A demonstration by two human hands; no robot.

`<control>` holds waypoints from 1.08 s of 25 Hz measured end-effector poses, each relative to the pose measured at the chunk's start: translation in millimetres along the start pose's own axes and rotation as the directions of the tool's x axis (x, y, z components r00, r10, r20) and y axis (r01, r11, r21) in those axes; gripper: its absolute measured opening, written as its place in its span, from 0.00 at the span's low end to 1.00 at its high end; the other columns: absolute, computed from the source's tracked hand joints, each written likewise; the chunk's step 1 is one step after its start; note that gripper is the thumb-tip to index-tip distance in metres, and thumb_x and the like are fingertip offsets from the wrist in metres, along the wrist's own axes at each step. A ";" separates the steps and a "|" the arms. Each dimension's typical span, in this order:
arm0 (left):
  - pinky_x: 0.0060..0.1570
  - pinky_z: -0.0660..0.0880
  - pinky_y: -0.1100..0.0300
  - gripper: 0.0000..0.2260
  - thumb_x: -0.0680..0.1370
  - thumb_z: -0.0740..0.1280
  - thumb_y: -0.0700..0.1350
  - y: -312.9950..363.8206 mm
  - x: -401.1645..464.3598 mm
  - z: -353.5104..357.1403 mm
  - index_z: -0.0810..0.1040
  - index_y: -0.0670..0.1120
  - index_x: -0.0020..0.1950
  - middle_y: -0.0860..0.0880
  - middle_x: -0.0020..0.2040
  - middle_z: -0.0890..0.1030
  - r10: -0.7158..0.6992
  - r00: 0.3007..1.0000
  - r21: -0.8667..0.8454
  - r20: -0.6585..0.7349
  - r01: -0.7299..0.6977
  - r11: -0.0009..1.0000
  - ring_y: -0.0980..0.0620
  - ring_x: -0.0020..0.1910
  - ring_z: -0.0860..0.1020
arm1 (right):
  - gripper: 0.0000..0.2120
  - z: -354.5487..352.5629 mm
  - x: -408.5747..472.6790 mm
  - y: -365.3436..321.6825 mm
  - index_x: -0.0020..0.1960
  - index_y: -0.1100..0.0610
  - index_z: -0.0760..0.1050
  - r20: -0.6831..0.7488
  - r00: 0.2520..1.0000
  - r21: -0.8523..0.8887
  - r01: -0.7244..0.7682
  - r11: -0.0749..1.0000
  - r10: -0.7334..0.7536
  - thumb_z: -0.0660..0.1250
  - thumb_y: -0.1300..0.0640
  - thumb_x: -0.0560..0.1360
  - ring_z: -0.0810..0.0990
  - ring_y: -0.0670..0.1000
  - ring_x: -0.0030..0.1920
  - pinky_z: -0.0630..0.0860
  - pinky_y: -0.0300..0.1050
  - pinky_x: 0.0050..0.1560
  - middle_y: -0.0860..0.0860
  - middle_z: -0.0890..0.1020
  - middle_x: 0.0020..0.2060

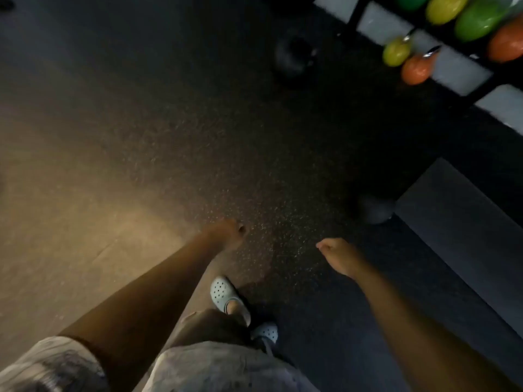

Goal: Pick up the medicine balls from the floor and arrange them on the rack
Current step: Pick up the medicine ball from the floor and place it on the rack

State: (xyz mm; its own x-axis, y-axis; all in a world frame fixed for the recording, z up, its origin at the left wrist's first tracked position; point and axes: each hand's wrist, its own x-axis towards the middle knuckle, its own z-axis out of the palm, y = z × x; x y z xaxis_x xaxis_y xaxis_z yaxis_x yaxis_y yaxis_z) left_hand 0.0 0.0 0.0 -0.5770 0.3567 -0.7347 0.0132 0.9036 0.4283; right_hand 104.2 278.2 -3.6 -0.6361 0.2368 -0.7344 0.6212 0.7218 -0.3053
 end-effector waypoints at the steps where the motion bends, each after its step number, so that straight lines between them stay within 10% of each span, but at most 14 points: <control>1: 0.61 0.72 0.53 0.19 0.88 0.54 0.48 -11.3 1.5 -0.1 0.75 0.41 0.73 0.40 0.68 0.79 -0.032 0.999 -0.024 0.011 0.033 0.999 0.43 0.66 0.78 | 0.19 2.6 9.6 -4.4 0.69 0.57 0.79 0.033 0.999 -0.039 -0.022 0.999 0.023 0.57 0.51 0.85 0.78 0.58 0.66 0.73 0.53 0.68 0.56 0.80 0.67; 14: 0.63 0.72 0.52 0.22 0.87 0.56 0.54 -79.0 39.4 -24.5 0.79 0.42 0.71 0.41 0.69 0.81 -0.340 0.936 -0.203 0.088 0.351 0.914 0.44 0.66 0.78 | 0.14 -31.6 122.7 -97.8 0.49 0.58 0.81 0.158 0.985 -0.222 0.108 0.969 -0.073 0.60 0.53 0.84 0.80 0.53 0.49 0.76 0.47 0.48 0.54 0.82 0.45; 27: 0.60 0.73 0.56 0.18 0.87 0.59 0.51 112.5 227.9 -179.4 0.76 0.44 0.73 0.42 0.68 0.80 -0.411 0.911 -0.346 -0.037 0.374 0.861 0.45 0.66 0.79 | 0.09 -278.1 332.8 -143.4 0.52 0.50 0.79 0.046 0.980 -0.378 0.196 0.905 -0.193 0.61 0.50 0.83 0.75 0.45 0.40 0.71 0.43 0.39 0.47 0.77 0.43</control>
State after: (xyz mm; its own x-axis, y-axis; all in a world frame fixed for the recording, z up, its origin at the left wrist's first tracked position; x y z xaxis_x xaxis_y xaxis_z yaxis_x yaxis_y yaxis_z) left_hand -276.5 140.3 -24.9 -0.5616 -0.0548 -0.8256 -0.4867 0.8288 0.2760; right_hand -323.9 434.4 -35.6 -0.7224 0.0632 -0.6886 0.2647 0.9452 -0.1909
